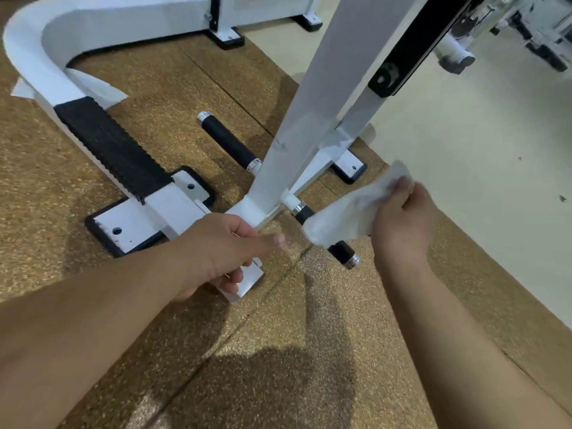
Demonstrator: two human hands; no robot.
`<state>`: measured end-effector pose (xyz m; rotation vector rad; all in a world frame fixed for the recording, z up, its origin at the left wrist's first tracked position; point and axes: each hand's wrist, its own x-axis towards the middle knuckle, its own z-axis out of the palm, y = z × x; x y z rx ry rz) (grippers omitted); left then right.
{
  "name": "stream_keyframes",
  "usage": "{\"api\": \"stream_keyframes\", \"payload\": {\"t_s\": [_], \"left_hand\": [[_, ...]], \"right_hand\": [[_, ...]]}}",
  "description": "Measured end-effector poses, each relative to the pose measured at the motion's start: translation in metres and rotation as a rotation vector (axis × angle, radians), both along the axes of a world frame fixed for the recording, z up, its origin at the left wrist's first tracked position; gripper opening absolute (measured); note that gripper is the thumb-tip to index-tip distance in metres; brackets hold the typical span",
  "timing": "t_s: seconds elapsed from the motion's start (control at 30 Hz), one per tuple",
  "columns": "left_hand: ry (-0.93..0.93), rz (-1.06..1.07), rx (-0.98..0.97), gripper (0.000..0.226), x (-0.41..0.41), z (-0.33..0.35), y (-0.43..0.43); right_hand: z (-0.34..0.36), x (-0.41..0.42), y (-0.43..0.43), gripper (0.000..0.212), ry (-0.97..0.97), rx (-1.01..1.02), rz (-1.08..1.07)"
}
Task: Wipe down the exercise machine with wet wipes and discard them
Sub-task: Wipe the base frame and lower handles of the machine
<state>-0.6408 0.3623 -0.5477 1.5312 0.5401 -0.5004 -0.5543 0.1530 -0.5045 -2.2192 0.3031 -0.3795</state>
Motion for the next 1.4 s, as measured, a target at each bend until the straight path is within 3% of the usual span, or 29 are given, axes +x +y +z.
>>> {"api": "stream_keyframes", "payload": {"t_s": [0.17, 0.27, 0.33, 0.4, 0.53, 0.63, 0.77, 0.87, 1.03, 1.1, 1.23, 1.4], "left_hand": [[-0.041, 0.026, 0.085, 0.031, -0.001, -0.013, -0.003], [-0.087, 0.003, 0.140, 0.029, -0.002, -0.014, -0.004], [-0.097, -0.014, 0.150, 0.027, -0.003, -0.014, -0.003], [-0.099, -0.037, 0.156, 0.026, -0.005, -0.014, -0.002], [-0.076, -0.037, 0.144, 0.025, -0.005, -0.015, 0.000], [-0.089, -0.054, 0.177, 0.017, -0.003, -0.015, -0.003], [-0.092, -0.108, 0.220, 0.014, -0.002, -0.015, -0.009], [-0.099, -0.087, 0.222, 0.015, -0.002, -0.016, -0.010], [-0.201, -0.041, 0.347, 0.014, -0.004, -0.013, -0.010], [-0.223, -0.024, 0.358, 0.014, -0.004, -0.013, -0.009], [-0.243, -0.030, 0.349, 0.014, -0.007, -0.013, -0.006], [-0.270, -0.044, 0.379, 0.017, -0.008, -0.017, -0.004]], "right_hand": [[0.006, 0.011, 0.013, 0.027, -0.158, -0.685, 0.335], [-0.029, -0.006, 0.020, 0.004, -0.204, -0.897, 0.588], [-0.056, -0.017, 0.009, 0.011, -0.147, -1.020, 0.679], [-0.065, -0.027, -0.002, 0.017, -0.131, -0.959, 0.717], [-0.041, -0.007, -0.011, 0.044, 0.063, -0.599, 0.468], [-0.023, 0.014, -0.007, 0.041, 0.046, -0.685, 0.393], [-0.005, 0.041, -0.017, 0.039, 0.077, -0.557, 0.182], [0.003, 0.053, -0.022, 0.039, 0.117, -0.578, 0.085], [-0.012, 0.028, -0.002, 0.039, -0.035, -0.791, 0.278], [-0.033, 0.005, 0.003, 0.043, -0.110, -0.767, 0.414], [-0.088, -0.044, -0.007, 0.044, 0.033, -0.892, 0.686], [-0.092, -0.063, -0.016, 0.047, -0.052, -0.970, 0.769]]}}
